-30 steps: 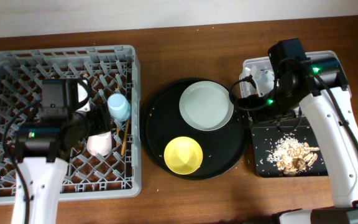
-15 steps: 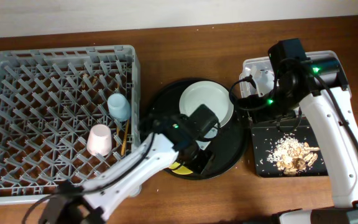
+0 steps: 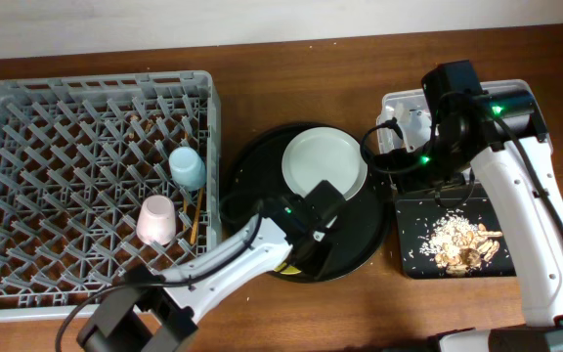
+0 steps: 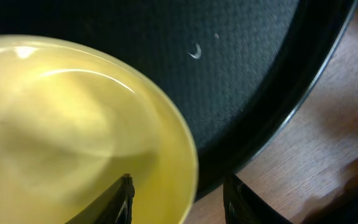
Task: Sort waste into correct bins and load items into the dishwasher rack
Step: 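Reach the left gripper to the yellow bowl and grasp it, then place the yellow bowl upside down in the back of the rack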
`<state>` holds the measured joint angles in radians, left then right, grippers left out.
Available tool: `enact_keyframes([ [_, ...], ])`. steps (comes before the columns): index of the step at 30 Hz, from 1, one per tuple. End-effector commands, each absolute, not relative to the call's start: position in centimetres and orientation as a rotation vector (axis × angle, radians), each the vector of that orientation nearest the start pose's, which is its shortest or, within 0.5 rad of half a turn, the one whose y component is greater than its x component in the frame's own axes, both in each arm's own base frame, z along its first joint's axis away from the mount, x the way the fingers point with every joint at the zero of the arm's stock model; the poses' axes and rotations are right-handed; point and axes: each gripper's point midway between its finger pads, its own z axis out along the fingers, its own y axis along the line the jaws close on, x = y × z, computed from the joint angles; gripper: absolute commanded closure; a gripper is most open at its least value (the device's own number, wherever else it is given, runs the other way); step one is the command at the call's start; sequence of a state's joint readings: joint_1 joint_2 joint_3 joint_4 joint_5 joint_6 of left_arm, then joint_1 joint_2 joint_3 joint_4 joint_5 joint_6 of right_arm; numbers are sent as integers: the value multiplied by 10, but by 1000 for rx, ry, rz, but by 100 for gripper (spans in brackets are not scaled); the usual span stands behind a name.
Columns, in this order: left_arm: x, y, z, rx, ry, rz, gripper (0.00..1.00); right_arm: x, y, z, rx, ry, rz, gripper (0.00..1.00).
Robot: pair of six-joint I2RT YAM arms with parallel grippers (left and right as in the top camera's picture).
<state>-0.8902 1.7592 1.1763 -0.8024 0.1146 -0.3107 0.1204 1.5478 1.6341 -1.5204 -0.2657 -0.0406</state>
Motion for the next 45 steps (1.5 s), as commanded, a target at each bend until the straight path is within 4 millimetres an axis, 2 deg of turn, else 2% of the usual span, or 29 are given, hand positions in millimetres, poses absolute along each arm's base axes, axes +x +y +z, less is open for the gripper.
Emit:
enact_keyframes([
  [1,203,-286,39,907,2874,-210,67,278,77,221,-261,2977,394,2],
  [3,207,-284,39,909,2837,-133,71,278,77,221,-261,2977,394,1],
  [5,206,-286,36,915,2828,-142,78,278,77,221,-261,2977,394,1],
  [9,200,-279,24,926,2840,-127,79,278,77,221,-261,2977,394,1],
  [16,201,-281,25,923,2831,-131,100,278,77,221,-261,2977,393,1],
  [19,205,-283,34,855,2842,-160,100,278,77,221,-261,2977,394,1],
  [21,231,-283,74,748,2776,-238,100,278,77,221,-261,2977,393,2],
  [23,268,-264,115,567,2714,-319,100,278,77,221,-261,2977,394,1],
  [24,278,-256,125,507,2709,-373,100,278,77,221,-261,2977,394,1],
  [25,293,-253,142,487,2680,-488,100,278,77,221,-261,2977,394,1],
  [27,345,-244,218,398,2473,-946,100,278,77,221,-261,2977,393,1],
  [28,368,-231,251,373,2337,-1080,100,278,77,221,-261,2977,394,1],
  [29,391,-209,273,253,2248,-1160,100,278,77,221,-261,2977,394,1],
  [30,416,-177,287,127,2175,-1204,100,278,77,221,-261,2977,393,1],
  [31,435,-151,298,96,2087,-1275,100,278,77,221,-261,2977,394,1],
  [32,447,-132,301,71,2037,-1339,100,278,77,221,-261,2977,394,1],
  [33,461,-116,295,28,2010,-1402,100,278,77,221,-261,2977,394,1],
  [34,480,-99,275,-84,2013,-1508,100,278,77,221,-261,2977,394,1],
  [36,502,-87,246,-159,1986,-1706,100,278,77,221,-261,2977,394,1],
  [39,516,-51,193,-299,1999,-1816,100,278,77,221,-261,2977,394,1],
  [40,516,-30,181,-345,1995,-1823,100,278,77,221,-261,2977,393,1],
  [43,512,9,187,-343,1950,-1788,99,278,77,221,-261,2977,394,1],
  [44,510,19,188,-343,1941,-1780,93,278,77,221,-261,2977,393,1],
  [45,509,30,188,-361,1930,-1766,83,278,77,221,-261,2977,394,1],
])
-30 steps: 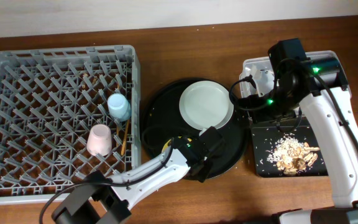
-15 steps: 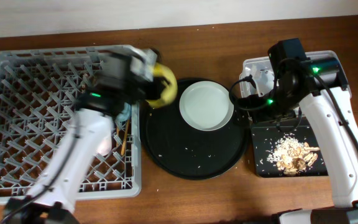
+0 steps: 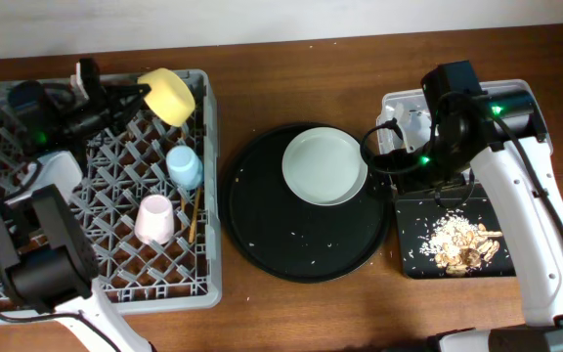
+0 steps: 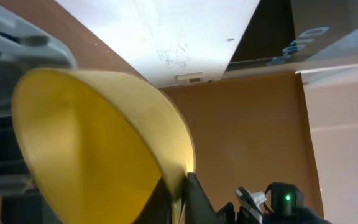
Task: Sort waste into correct bins and load items into the dishwasher rack
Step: 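Place the yellow bowl upside down in the back of the rack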
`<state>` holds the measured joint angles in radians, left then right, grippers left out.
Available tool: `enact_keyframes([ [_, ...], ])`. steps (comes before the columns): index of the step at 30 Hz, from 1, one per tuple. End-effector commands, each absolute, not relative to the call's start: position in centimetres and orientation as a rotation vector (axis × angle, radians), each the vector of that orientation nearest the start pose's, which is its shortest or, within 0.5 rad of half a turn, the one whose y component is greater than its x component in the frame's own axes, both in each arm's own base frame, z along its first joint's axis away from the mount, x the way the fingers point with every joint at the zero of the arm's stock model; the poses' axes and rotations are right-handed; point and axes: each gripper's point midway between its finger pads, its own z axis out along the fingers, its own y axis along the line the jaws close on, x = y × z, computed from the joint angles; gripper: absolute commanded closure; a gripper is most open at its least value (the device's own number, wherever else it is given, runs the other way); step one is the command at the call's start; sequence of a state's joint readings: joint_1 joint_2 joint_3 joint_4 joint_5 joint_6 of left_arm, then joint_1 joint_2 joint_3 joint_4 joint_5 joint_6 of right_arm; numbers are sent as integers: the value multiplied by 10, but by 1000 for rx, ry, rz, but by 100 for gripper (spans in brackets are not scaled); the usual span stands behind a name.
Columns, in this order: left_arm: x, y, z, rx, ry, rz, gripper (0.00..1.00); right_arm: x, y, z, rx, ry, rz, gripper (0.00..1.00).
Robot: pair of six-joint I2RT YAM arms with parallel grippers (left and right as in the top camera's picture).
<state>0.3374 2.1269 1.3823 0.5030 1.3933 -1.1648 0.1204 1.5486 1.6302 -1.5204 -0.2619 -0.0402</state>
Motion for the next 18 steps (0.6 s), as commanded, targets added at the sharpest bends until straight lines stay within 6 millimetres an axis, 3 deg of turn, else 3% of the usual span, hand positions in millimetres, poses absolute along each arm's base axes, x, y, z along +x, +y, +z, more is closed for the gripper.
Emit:
enact_keyframes([
  [1,508,38,188,-372,1921,-1753,81,278,77,221,-261,2977,394,1],
  [3,505,53,188,-367,1907,-1735,81,278,77,221,-261,2977,394,1],
  [5,502,56,189,-356,1906,-1741,79,278,77,221,-261,2977,394,1],
  [9,492,77,199,-364,1886,-1733,65,278,77,221,-261,2977,394,1],
  [12,490,72,271,-298,1815,-1573,59,278,77,221,-261,2977,393,1],
  [13,484,60,306,-239,1781,-1516,59,278,77,221,-261,2977,394,1],
  [14,475,32,346,-155,1743,-1475,59,278,77,221,-261,2977,394,1],
  [15,467,-7,372,-67,1725,-1468,60,278,77,221,-261,2977,394,1],
  [17,463,-64,371,-12,1774,-1486,60,278,77,221,-261,2977,394,1],
  [18,464,-103,350,-2,1852,-1475,60,278,77,221,-261,2977,394,1],
])
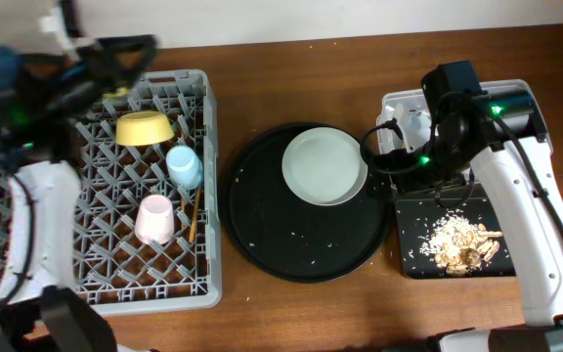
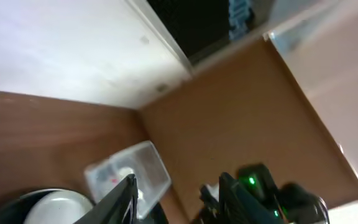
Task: Sort waste into correct bins and load items into the dishwasher rack
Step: 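Place the yellow bowl upside down in the back of the rack, then grasp the white plate rim with the left gripper and lift it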
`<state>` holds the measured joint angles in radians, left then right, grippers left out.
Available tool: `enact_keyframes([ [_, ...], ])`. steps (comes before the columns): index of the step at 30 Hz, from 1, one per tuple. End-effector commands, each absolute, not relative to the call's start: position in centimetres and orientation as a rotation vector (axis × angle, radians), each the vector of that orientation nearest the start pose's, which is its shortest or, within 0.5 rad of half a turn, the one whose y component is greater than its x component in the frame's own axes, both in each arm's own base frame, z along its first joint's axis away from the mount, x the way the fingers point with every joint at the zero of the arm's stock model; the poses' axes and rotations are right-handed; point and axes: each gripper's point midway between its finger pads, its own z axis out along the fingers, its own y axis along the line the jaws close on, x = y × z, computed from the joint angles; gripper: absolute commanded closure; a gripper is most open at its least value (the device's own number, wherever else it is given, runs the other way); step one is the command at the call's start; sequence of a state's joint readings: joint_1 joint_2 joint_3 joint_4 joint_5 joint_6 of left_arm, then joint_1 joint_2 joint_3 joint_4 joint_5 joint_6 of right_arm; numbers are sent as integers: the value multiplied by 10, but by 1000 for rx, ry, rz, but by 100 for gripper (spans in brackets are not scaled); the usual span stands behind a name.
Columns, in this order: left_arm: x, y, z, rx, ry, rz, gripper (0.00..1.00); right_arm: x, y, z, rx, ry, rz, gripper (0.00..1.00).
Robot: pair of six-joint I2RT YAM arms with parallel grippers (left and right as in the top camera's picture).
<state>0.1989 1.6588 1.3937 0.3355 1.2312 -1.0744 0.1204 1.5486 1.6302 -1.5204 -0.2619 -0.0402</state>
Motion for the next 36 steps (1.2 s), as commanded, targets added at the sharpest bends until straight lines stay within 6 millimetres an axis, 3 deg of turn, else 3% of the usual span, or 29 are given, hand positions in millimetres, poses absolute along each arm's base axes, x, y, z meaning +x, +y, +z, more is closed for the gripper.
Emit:
enact_keyframes([
  [1,464,-153,292,-36,2056,-1284,60,278,77,221,-261,2977,393,1],
  [2,456,-181,252,-6,2202,-1060,60,278,77,221,-261,2977,393,1],
  [3,446,-198,226,46,2291,-852,60,278,77,221,-261,2977,394,1],
  [4,432,-212,205,104,2359,-638,60,278,77,221,-261,2977,394,1],
  [6,399,-249,181,263,2419,-399,50,278,77,221,-261,2977,394,1],
  [9,356,-302,134,464,2508,-322,46,278,77,221,-261,2977,394,1],
  [11,346,-320,93,535,2568,-290,46,278,77,221,-261,2977,394,1],
  [12,346,-319,76,544,2599,-266,46,278,77,221,-261,2976,394,1],
  [13,347,-312,52,539,2652,-223,50,278,77,221,-261,2977,393,1],
  [15,345,-297,30,531,2726,-163,100,278,77,221,-261,2977,393,1],
  [18,343,-282,24,517,2766,-103,100,278,77,221,-261,2977,394,1],
  [23,337,-234,18,499,2840,152,100,278,77,221,-261,2977,394,2],
  [25,342,-203,23,531,2809,371,100,278,77,221,-261,2977,394,1],
  [27,349,-196,31,519,2773,440,100,278,77,221,-261,2977,394,1],
  [28,353,-200,41,510,2754,418,100,278,77,221,-261,2977,394,1],
  [29,355,-218,54,509,2751,299,100,278,77,221,-261,2977,394,1],
  [30,351,-243,64,531,2766,120,100,278,77,221,-261,2977,394,1],
  [31,342,-284,74,581,2774,-169,92,278,77,221,-261,2977,394,1],
  [32,336,-310,79,621,2757,-346,60,278,77,221,-261,2977,394,1],
  [33,332,-332,83,659,2723,-472,52,278,77,221,-261,2977,394,1],
  [36,325,-362,73,711,2668,-512,52,278,77,221,-261,2977,394,1],
])
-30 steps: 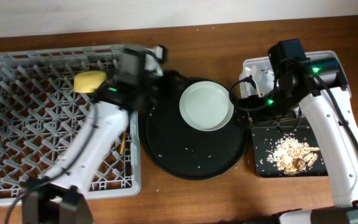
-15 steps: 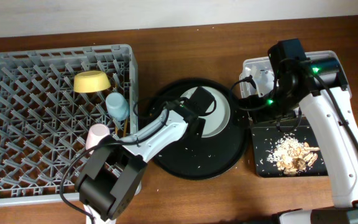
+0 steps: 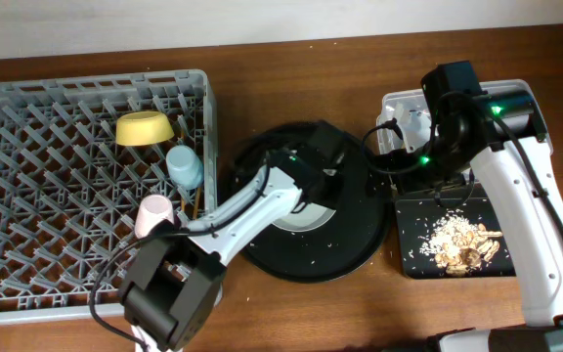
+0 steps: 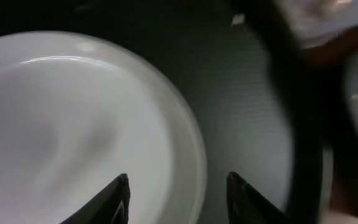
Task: Sort waste into correct bins and load items into the dishwasher rack
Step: 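Grasp the white plate rim with the left gripper and lift it, then stand the white plate upright in the dish rack with the left gripper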
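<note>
A white plate (image 4: 73,124) lies on the round black tray (image 4: 247,93). My left gripper (image 4: 178,190) is open just above the plate's right rim, one finger over the plate and the other over the tray. Overhead, the left gripper (image 3: 328,166) covers most of the plate (image 3: 301,215). A yellow bowl (image 3: 145,128) rests upside down in the grey rack (image 3: 27,244), with a blue cup (image 3: 186,166) and a pink cup (image 3: 154,212) near it. My right gripper (image 3: 391,145) hangs by the bins; its fingers do not show clearly.
At the right stand a clear bin (image 3: 411,110) and a black bin (image 3: 413,249) holding food scraps (image 3: 462,242). A thin wooden stick (image 3: 194,217) lies in the rack beside the cups. Crumbs dot the tray. The right arm spans the bins.
My left gripper was open and empty, high over the rack's far left corner. Now it is open low over the white plate's rim on the tray. The right arm has not moved.
My left gripper stood open around the yellow bowl's rim on the tray. Then it held the bowl over the rack's far edge. Then the bowl lay upside down in the rack and the gripper was empty. Now the gripper straddles the plate's rim.
</note>
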`<state>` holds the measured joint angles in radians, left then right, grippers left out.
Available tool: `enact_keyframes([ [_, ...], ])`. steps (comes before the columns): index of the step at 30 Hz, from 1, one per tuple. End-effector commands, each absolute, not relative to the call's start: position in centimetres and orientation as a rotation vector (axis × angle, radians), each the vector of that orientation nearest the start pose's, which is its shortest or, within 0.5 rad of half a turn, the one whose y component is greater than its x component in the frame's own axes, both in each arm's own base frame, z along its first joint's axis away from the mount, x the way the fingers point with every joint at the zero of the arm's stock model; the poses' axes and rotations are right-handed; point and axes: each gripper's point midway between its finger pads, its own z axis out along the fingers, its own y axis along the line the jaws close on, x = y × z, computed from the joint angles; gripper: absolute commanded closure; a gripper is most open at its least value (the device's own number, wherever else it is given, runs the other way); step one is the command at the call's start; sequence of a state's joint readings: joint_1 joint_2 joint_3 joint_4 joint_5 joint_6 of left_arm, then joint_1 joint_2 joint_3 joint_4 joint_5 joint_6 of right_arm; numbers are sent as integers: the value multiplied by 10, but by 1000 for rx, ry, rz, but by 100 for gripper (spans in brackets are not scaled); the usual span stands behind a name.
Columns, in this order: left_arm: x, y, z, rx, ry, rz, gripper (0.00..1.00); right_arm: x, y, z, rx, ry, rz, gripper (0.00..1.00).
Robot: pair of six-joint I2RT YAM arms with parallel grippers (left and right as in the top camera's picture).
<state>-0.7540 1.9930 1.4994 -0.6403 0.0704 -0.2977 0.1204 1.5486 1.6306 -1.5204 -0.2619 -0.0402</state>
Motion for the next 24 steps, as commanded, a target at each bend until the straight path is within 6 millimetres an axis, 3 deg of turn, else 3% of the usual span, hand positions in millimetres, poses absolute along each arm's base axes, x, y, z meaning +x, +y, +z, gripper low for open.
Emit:
enact_keyframes([
  [1,320,-368,65,730,2674,-511,52,278,77,221,-261,2977,394,1],
  [4,312,-380,29,779,2708,-486,54,278,77,221,-261,2977,393,1],
  [7,314,-370,-5,774,2751,-374,62,278,77,221,-261,2977,394,2],
  [8,315,-369,-10,774,2758,-358,62,278,77,221,-261,2977,394,1],
  [10,312,-367,-15,778,2774,-346,76,278,77,221,-261,2977,394,1],
  [11,312,-366,-15,778,2776,-344,85,278,77,221,-261,2977,394,1],
  [12,311,-365,-15,779,2781,-341,100,278,77,221,-261,2977,394,1],
  [15,319,-364,-8,763,2767,-309,100,278,77,221,-261,2977,394,1],
  [17,334,-358,15,727,2756,-242,100,278,77,221,-261,2977,394,1],
  [20,384,-336,111,597,2688,-283,100,278,77,221,-261,2977,394,1],
  [21,398,-327,133,547,2662,-310,100,278,77,221,-261,2977,394,1],
  [24,429,-311,204,462,2564,-676,100,278,77,221,-261,2977,394,1],
])
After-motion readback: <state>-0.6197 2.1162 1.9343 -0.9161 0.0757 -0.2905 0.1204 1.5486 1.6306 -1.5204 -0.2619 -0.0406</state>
